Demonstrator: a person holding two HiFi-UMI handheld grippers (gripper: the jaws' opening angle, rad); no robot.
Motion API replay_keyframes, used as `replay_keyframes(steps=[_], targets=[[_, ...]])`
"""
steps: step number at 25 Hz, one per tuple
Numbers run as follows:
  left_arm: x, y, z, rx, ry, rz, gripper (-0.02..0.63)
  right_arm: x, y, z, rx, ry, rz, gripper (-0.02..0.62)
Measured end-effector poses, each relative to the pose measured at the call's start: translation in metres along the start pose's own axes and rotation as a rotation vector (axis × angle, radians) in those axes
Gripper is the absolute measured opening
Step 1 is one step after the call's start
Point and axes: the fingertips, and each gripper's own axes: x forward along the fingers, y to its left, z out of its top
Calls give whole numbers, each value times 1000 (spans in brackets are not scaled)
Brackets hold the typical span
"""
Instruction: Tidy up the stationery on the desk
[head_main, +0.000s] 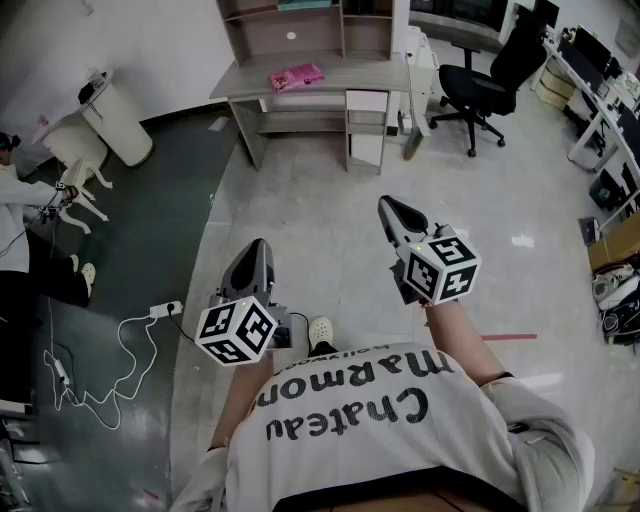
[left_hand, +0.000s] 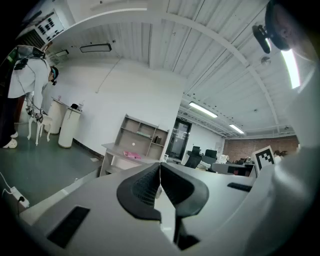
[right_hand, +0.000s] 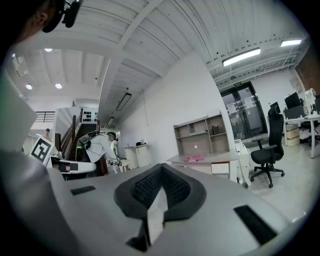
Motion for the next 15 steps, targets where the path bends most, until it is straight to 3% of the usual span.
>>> replay_keyframes(steps=[8,15], targets=[[-6,-11,2,19,2,-9,17,-12,0,-2,10,15,-6,9],[1,4,-8,0,30,-5,17,0,-6,-18,18,54,-28,9]])
